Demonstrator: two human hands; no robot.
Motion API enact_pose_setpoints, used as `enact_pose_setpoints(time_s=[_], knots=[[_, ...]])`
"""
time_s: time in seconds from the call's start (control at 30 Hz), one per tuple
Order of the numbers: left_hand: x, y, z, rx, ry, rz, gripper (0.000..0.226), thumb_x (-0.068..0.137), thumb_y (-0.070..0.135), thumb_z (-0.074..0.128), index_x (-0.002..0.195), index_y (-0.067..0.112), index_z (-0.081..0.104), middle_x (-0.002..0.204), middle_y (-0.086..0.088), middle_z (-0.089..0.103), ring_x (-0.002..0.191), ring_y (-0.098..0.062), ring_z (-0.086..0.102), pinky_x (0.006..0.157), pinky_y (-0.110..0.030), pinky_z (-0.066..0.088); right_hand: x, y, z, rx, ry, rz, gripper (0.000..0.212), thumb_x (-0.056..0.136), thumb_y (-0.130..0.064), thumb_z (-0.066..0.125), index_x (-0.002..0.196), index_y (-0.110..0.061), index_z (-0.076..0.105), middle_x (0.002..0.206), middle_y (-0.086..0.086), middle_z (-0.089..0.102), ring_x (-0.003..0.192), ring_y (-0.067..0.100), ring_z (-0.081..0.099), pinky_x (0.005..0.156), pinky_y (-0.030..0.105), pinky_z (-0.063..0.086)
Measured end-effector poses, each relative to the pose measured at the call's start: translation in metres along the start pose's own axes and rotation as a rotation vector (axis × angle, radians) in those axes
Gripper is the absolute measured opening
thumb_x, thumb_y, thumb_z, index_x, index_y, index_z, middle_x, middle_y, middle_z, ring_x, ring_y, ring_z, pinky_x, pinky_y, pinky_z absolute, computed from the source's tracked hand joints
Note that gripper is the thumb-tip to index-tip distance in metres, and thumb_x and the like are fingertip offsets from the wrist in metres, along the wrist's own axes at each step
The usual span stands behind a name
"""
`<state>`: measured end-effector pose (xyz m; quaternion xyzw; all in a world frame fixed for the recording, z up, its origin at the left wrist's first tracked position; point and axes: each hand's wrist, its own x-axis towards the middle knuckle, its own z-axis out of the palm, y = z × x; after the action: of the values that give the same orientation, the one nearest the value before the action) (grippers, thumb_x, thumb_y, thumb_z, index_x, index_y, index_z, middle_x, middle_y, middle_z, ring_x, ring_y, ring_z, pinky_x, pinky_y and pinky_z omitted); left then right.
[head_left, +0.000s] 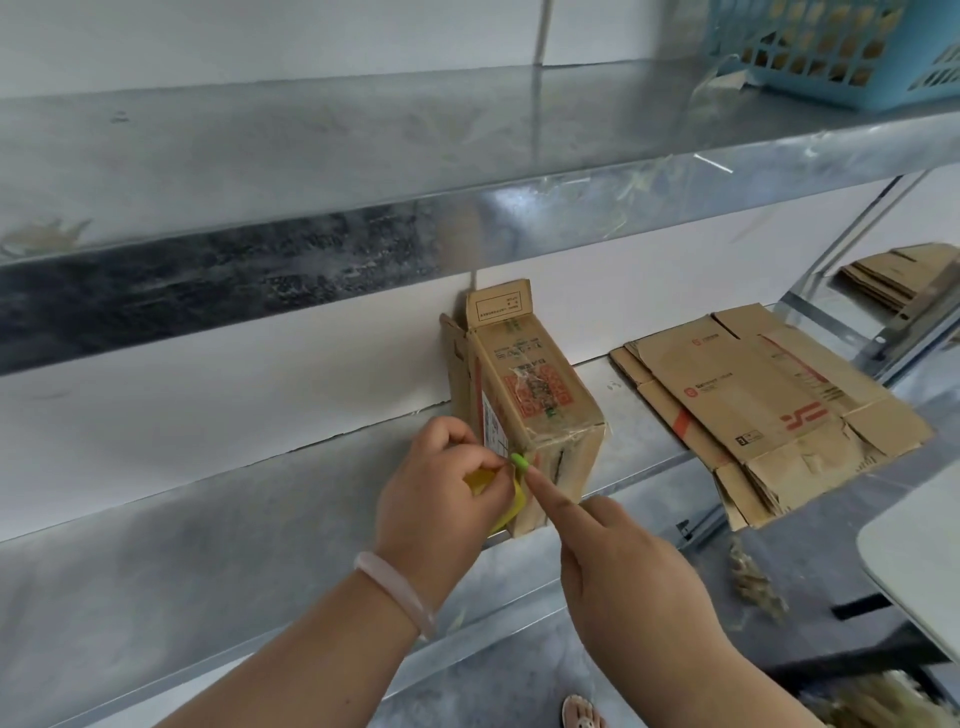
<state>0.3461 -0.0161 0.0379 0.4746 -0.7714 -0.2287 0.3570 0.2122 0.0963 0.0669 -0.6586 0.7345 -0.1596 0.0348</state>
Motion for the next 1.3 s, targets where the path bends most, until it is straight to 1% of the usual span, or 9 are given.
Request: enact_pose_setpoints(time_s=[0.13, 0.27, 0.37, 0.5, 0.6, 0.7, 0.8, 0.97, 1.3], knots=[[0.003, -0.001, 0.0, 0.034, 0.007, 0.009, 0.011, 0.079, 0.038, 0.071, 0.077, 0.026, 0.073, 0.089, 0.021, 0.043, 0.089, 0.003, 0.05, 0.06, -0.017, 0.044, -0.001, 0.004, 0.005, -0.038, -0.057, 0.031, 0.086, 0.071, -0.015, 0.079, 0.143, -0.043, 0.042, 0.067, -0.012, 0.038, 0.038, 0.012, 0.028, 0.032, 0.017, 0.017], [-0.004, 0.002, 0.003, 0.014, -0.01, 0.092, 0.021, 0.078, 0.044, 0.063, 0.076, 0.026, 0.072, 0.092, 0.018, 0.046, 0.081, -0.003, 0.054, 0.058, -0.025, 0.05, 0.001, 0.011, 0.01, 0.014, -0.084, 0.049, 0.067, 0.102, -0.023, 0.034, 0.149, -0.054, -0.002, 0.095, -0.012, 0.037, 0.07, 0.013, 0.046, 0.056, 0.022, 0.039], [0.001, -0.009, -0.005, 0.054, 0.022, 0.079, 0.015, 0.078, 0.042, 0.067, 0.077, 0.028, 0.072, 0.092, 0.018, 0.047, 0.079, -0.002, 0.051, 0.057, -0.016, 0.044, 0.001, 0.015, 0.018, 0.02, -0.124, 0.03, 0.069, 0.102, -0.024, 0.035, 0.147, -0.055, -0.007, 0.102, -0.013, 0.046, 0.076, 0.014, 0.056, 0.062, 0.027, 0.05], [0.011, -0.034, -0.025, 0.182, 0.058, 0.032, 0.004, 0.076, 0.028, 0.077, 0.079, 0.026, 0.075, 0.096, 0.013, 0.052, 0.074, -0.006, 0.054, 0.059, -0.012, 0.034, -0.019, 0.033, 0.02, 0.167, -0.006, -0.091, 0.067, 0.092, -0.026, 0.048, 0.148, -0.05, 0.019, 0.082, -0.02, 0.056, 0.046, 0.006, 0.052, 0.038, 0.021, 0.045], [0.018, -0.054, -0.031, 0.297, 0.044, 0.083, 0.007, 0.073, 0.022, 0.081, 0.078, 0.024, 0.077, 0.098, 0.009, 0.057, 0.065, -0.012, 0.059, 0.059, -0.024, 0.044, -0.034, 0.055, 0.016, 0.351, 0.24, -0.045, 0.043, 0.095, -0.041, 0.043, 0.136, -0.052, 0.036, 0.081, -0.021, 0.061, 0.053, -0.001, 0.056, 0.046, 0.018, 0.049], [0.022, -0.081, -0.026, 0.425, 0.059, 0.12, 0.004, 0.074, 0.025, 0.08, 0.077, 0.027, 0.078, 0.1, 0.007, 0.06, 0.06, -0.014, 0.059, 0.065, -0.034, 0.047, -0.01, 0.087, 0.01, 0.433, 0.385, 0.133, 0.033, 0.095, -0.014, 0.044, 0.123, -0.032, 0.049, 0.095, -0.017, 0.057, 0.076, 0.0, 0.057, 0.064, 0.017, 0.046], [0.015, -0.104, -0.014, 0.576, 0.054, 0.138, 0.022, 0.081, 0.041, 0.056, 0.076, 0.033, 0.076, 0.104, 0.01, 0.062, 0.064, -0.016, 0.061, 0.074, -0.034, 0.04, 0.047, 0.127, 0.018, 0.394, 0.125, 0.428, 0.044, 0.096, -0.005, 0.042, 0.131, -0.031, 0.046, 0.112, -0.002, 0.05, 0.085, 0.011, 0.05, 0.066, 0.03, 0.039], [0.004, -0.113, 0.005, 0.675, 0.068, 0.144, 0.026, 0.082, 0.042, 0.052, 0.072, 0.031, 0.074, 0.102, 0.007, 0.067, 0.073, -0.019, 0.065, 0.079, -0.034, 0.037, 0.119, 0.173, 0.06, 0.187, -0.141, 0.327, 0.045, 0.095, -0.006, 0.045, 0.134, -0.027, 0.052, 0.103, -0.004, 0.052, 0.082, 0.013, 0.055, 0.065, 0.028, 0.046], [-0.033, -0.105, 0.02, 0.719, 0.056, -0.037, 0.019, 0.076, 0.036, 0.055, 0.08, 0.034, 0.073, 0.092, 0.011, 0.07, 0.077, -0.022, 0.068, 0.082, -0.034, 0.04, 0.133, 0.196, 0.083, 0.124, -0.282, 0.232, 0.05, 0.101, -0.027, 0.042, 0.151, -0.027, 0.033, 0.156, -0.003, 0.031, 0.143, 0.018, 0.028, 0.118, 0.038, 0.023]])
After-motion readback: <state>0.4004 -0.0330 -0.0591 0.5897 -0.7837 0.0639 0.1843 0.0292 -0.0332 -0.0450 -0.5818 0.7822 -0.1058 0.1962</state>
